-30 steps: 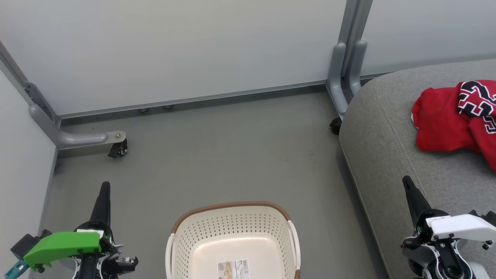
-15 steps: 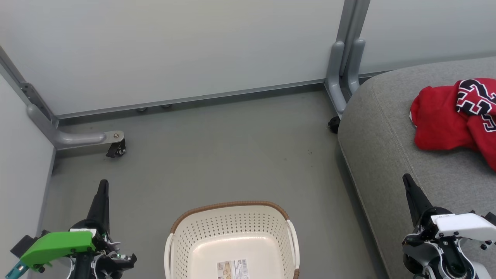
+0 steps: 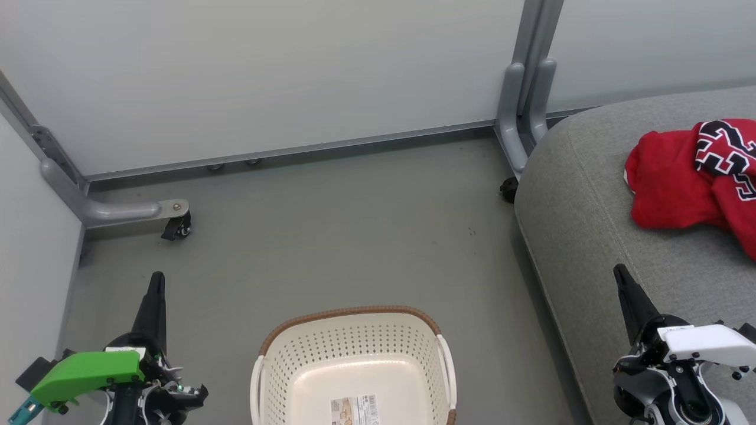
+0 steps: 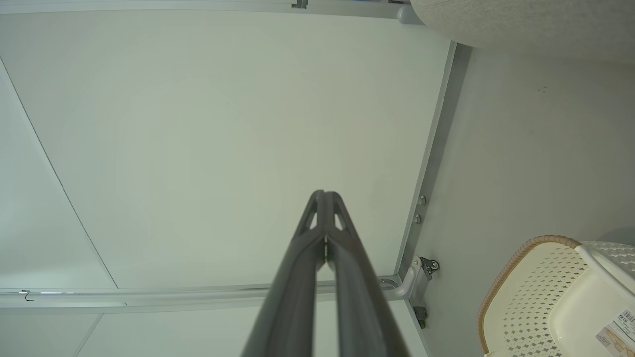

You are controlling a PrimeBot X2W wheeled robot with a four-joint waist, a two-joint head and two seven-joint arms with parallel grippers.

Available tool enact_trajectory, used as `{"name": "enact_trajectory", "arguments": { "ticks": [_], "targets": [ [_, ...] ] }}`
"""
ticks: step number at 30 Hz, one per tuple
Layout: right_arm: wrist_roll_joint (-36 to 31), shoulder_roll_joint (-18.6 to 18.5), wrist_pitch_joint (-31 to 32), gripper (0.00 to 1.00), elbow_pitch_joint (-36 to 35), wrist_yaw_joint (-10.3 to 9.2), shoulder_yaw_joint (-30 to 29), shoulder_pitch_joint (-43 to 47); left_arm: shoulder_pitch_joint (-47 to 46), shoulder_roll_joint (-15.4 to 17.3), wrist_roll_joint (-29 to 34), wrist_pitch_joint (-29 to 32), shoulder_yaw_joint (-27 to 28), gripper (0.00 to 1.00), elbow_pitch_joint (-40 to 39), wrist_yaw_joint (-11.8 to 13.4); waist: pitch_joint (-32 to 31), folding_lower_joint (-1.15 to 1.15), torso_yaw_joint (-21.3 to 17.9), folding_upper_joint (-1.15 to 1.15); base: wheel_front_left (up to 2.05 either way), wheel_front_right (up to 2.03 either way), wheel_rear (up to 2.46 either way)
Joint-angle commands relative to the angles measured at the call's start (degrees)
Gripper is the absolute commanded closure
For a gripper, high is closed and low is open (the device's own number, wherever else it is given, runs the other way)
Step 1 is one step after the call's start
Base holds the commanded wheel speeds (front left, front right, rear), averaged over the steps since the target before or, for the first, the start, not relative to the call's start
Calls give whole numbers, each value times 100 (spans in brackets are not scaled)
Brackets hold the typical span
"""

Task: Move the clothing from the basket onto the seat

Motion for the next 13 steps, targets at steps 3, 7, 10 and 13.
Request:
{"name": "enact_trajectory", "arguments": {
  "ticks": [3,7,10,13],
  "targets": [
    [22,-34,8,100,14,0,-16,-50,-59,3,-13,20,13,100,-15,-37,0,0,0,60,0,0,0],
    [23,-34,8,100,14,0,-16,-50,-59,3,-13,20,13,100,-15,-37,0,0,0,60,0,0,0],
    [23,-34,8,100,14,0,-16,-50,-59,3,-14,20,13,100,-15,-37,0,0,0,60,0,0,0],
    [23,-34,7,100,14,0,-16,-50,-59,3,-14,20,13,100,-15,-37,0,0,0,60,0,0,0]
  ]
}}
